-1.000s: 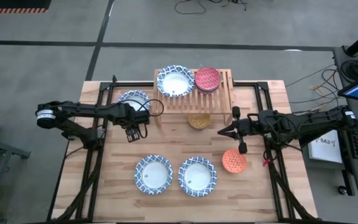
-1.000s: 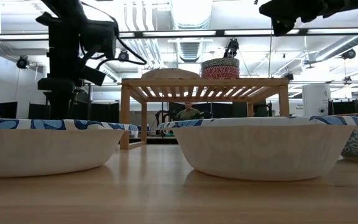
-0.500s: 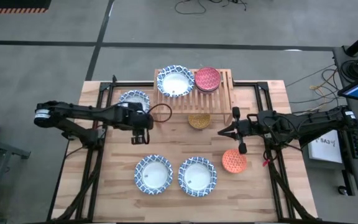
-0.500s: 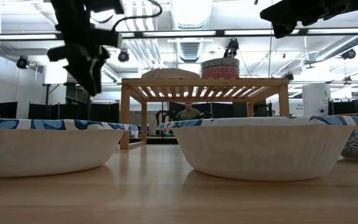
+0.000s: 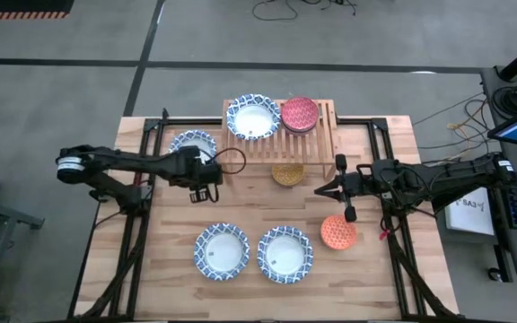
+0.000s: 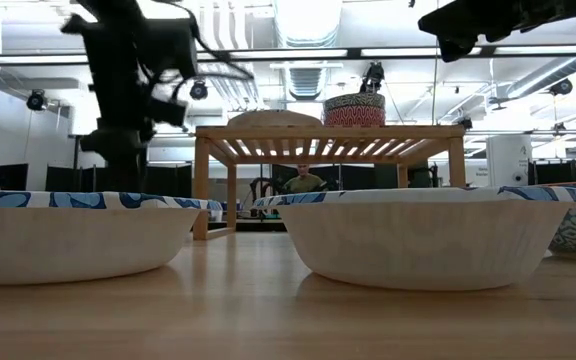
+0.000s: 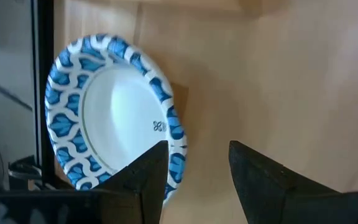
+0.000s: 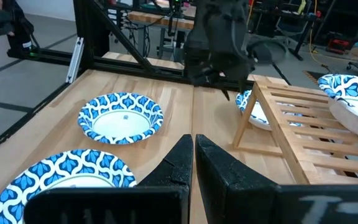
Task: Place and stack bowls onto a shelf
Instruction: Stack the top left white bowl on top of the white bowl on the shelf
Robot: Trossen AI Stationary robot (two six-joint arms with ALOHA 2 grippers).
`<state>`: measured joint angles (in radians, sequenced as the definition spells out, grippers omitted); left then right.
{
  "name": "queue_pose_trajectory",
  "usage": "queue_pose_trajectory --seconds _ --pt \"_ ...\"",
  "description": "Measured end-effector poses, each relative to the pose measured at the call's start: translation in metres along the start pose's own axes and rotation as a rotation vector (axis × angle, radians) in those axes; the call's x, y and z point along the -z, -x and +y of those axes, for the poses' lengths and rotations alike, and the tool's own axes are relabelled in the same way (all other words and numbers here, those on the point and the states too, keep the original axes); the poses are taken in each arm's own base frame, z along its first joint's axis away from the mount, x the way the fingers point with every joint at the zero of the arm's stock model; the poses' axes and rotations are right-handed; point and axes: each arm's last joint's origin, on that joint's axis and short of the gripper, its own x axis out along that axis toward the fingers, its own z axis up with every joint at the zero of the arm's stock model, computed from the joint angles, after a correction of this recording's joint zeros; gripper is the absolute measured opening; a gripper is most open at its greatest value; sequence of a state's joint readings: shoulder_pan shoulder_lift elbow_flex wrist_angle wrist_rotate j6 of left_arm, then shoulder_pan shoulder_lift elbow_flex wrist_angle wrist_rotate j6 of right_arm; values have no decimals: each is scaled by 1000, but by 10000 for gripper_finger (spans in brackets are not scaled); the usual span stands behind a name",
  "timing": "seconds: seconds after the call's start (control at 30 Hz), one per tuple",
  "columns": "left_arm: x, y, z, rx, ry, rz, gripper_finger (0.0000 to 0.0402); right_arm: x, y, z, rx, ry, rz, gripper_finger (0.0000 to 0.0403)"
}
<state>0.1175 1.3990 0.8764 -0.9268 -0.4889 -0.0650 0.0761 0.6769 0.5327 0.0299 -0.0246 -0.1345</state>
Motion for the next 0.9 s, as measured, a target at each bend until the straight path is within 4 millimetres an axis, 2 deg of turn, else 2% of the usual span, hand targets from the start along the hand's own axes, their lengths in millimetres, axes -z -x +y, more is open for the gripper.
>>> queue_pose_trajectory --seconds 0.43,0.73,0.9 --pt "-8 -48 10 -15 25 161 152 0 0 0 -1 -3 2 9" --pt "-7 -53 14 -16 43 174 151 0 0 0 -1 -2 3 9" --pt "-7 -54 14 -16 44 174 131 0 0 0 -1 -2 3 9"
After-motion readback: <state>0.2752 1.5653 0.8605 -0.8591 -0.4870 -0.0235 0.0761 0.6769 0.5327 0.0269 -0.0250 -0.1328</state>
